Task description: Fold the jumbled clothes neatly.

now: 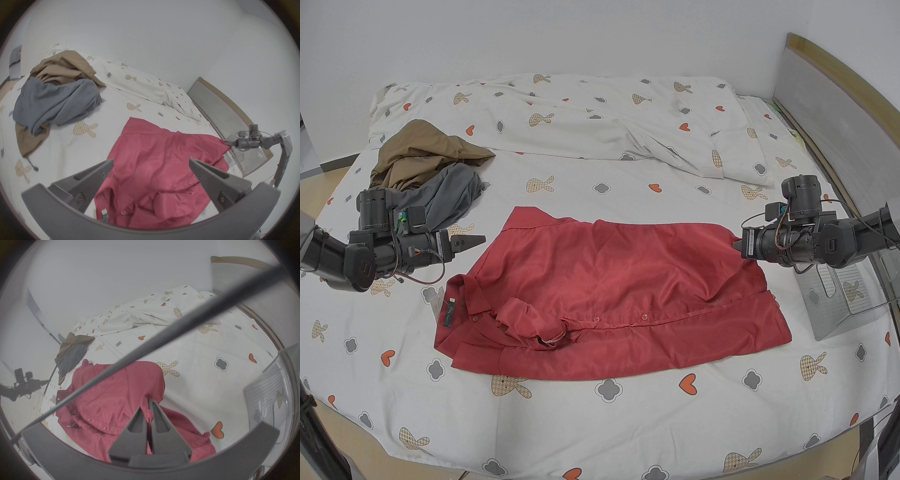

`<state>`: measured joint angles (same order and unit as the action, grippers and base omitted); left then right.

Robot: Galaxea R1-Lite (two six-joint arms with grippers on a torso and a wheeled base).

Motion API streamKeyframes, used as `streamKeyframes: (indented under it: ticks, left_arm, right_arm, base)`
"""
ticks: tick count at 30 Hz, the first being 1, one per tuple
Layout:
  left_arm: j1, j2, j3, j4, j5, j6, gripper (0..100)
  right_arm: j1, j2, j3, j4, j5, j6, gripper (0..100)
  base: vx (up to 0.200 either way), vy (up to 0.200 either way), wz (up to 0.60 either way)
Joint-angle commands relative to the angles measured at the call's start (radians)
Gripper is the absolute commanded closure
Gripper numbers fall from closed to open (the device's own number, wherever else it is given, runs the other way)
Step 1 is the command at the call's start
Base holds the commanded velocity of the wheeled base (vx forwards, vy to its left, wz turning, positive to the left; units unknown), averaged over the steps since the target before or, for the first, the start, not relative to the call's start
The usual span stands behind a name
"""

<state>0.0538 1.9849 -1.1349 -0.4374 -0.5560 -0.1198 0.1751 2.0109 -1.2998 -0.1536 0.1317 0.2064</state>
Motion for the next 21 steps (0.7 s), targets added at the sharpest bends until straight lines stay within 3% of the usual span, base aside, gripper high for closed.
streamKeyframes:
  ticks: [1,7,8,12,18,21]
  left_arm:
    - [-0.011,0.155,-0.146,0.04,0.03,0.048,0]
    - [-0.061,0.239,-0.212,0.028,0.208,0.058,0]
    - [-0.061,0.235,-0.209,0.031,0.209,0.06,0]
    - [-0.061,0.198,-0.172,0.036,0.166,0.058,0]
    - [-0.049,0.061,-0.014,0.002,0.011,0.061,0]
    - [-0.049,0.046,0.027,-0.014,0.002,0.075,0]
  right_arm:
    - [0.047,-0.123,0.1,-0.001,0.0,-0.001,100]
    - [0.055,-0.165,0.16,-0.001,-0.001,0.001,100]
    - [0.055,-0.172,0.168,-0.001,-0.006,0.001,100]
    - [0.053,-0.176,0.18,-0.001,-0.034,0.002,100]
    - [0.053,-0.17,0.18,-0.001,-0.044,0.002,100]
    - [0.053,-0.165,0.175,-0.001,-0.044,0.002,100]
  base:
    - [0.0,0.0,0.0]
    - [0.0,0.0,0.0]
    - [0.0,0.0,0.0]
    - [0.0,0.0,0.0]
    - [0.0,0.0,0.0]
    - [0.0,0.0,0.0]
